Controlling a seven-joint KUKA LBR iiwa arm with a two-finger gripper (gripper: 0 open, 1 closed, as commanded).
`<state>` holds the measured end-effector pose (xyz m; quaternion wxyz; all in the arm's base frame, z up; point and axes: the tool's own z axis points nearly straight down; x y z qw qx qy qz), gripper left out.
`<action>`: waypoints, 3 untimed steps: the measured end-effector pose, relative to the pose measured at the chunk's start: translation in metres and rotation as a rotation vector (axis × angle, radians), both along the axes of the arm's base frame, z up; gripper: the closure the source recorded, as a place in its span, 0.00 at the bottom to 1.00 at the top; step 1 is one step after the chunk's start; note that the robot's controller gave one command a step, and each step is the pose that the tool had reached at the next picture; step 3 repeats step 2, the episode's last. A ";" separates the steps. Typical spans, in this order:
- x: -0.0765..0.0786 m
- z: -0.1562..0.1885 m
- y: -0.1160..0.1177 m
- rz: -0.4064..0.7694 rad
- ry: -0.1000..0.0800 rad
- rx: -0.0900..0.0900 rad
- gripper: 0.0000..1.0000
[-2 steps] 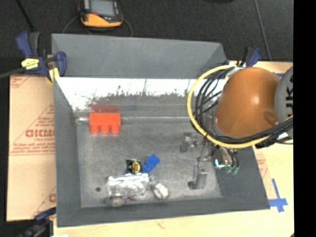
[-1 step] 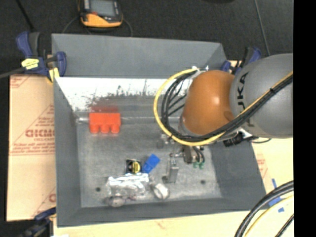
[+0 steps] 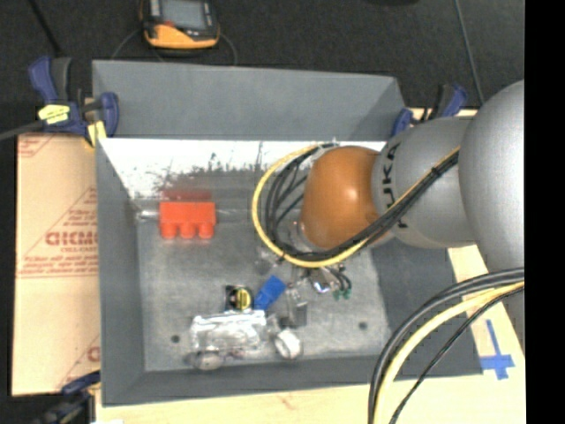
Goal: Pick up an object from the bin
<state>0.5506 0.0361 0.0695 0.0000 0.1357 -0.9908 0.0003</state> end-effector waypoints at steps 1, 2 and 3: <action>0.001 0.001 0.000 -0.002 -0.002 0.001 1.00; -0.031 0.148 -0.021 -0.024 -0.010 0.000 1.00; -0.031 0.148 -0.021 -0.024 -0.010 0.000 1.00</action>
Offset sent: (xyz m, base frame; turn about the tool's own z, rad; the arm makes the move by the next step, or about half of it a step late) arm 0.0000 0.0000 0.0000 0.0000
